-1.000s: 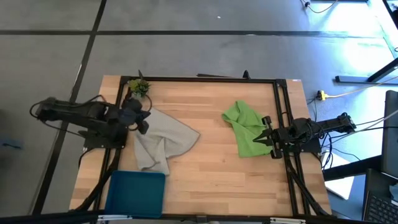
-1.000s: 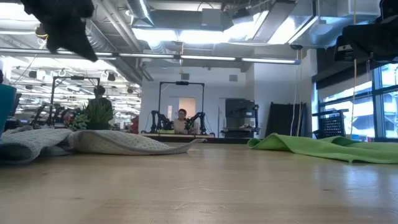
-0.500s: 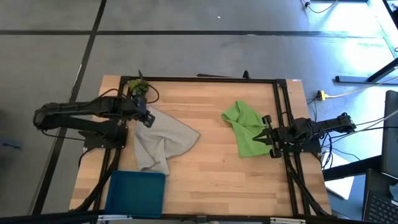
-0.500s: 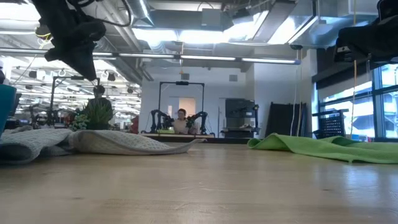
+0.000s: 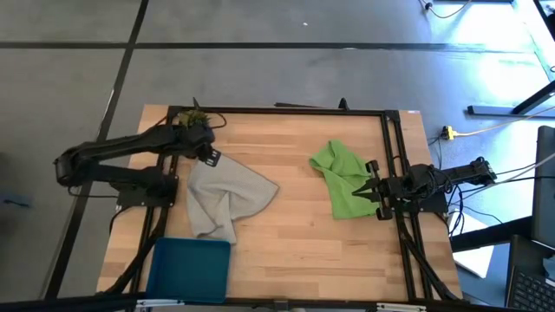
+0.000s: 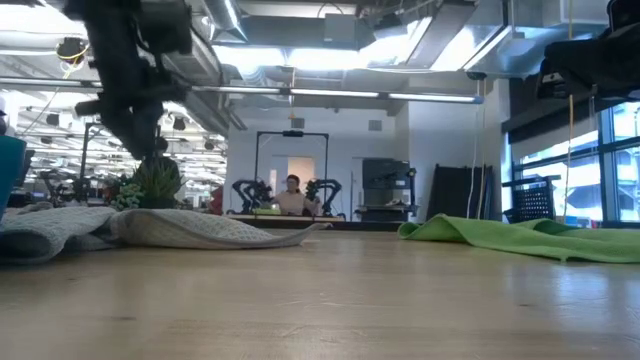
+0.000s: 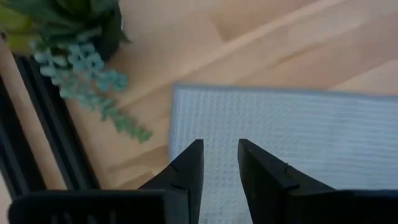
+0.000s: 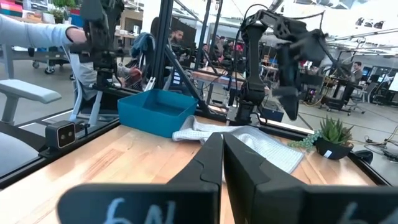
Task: Fold microfiber towels
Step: Fold the gray microfiber cloth
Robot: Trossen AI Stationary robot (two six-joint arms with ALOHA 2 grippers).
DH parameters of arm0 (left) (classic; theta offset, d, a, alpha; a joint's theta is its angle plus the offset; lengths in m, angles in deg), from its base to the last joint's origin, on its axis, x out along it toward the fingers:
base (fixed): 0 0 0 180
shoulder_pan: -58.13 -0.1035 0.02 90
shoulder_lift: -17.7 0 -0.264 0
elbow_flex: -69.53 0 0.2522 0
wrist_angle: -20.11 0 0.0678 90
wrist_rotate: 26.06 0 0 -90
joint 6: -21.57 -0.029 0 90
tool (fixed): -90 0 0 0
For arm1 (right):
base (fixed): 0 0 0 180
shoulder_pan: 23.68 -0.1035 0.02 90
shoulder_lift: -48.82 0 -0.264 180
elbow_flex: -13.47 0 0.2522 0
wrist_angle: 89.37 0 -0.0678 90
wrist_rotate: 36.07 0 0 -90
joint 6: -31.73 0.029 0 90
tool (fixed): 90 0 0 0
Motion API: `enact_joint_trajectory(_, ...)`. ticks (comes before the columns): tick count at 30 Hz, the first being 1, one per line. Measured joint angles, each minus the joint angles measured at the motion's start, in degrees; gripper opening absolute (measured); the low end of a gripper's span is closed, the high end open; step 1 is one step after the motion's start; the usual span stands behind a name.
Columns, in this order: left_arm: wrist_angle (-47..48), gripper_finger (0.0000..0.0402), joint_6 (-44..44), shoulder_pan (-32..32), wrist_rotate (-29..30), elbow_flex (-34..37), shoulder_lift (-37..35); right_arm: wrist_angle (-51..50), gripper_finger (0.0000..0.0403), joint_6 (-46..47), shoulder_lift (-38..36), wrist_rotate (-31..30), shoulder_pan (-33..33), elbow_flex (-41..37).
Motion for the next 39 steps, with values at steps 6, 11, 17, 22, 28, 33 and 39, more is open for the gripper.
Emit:
enact_joint_trajectory(6, -1.1, 0.0093, 0.4, -4.4, -1.1, 0.0, 8.8, 0.3, 0.0016, 0.0, 0.0, 0.0, 0.0, 0.0)
enact_joint_trajectory(11, -6.0, 0.0094, -0.7, -7.0, -1.1, 0.0, 15.0, 0.6, 0.0016, 0.0, 0.0, 0.0, 0.0, 0.0)
enact_joint_trajectory(17, -10.5, 0.0094, -3.0, -9.4, -1.0, 0.0, 21.2, 0.6, 0.0016, 0.0, 0.0, 0.0, 0.0, 0.0)
enact_joint_trajectory(22, -12.2, 0.0094, -3.6, -10.9, 0.0, 0.0, 25.9, 0.6, 0.0016, 0.0, 0.0, 0.0, 0.0, 0.0)
enact_joint_trajectory(28, -14.7, 0.0094, -5.7, -11.7, 1.5, 0.0, 29.2, 0.6, 0.0016, 0.0, 0.0, 0.0, 0.0, 0.0)
enact_joint_trajectory(33, -15.9, 0.0094, -5.8, -13.5, 1.6, 0.0, 30.9, 0.6, 0.0016, -0.2, 0.0, 0.0, 0.0, 0.0)
enact_joint_trajectory(39, -16.3, 0.0094, -11.8, -15.0, -1.4, -0.3, 33.2, 0.5, 0.0016, -0.2, 0.0, 0.0, 0.0, 0.0)
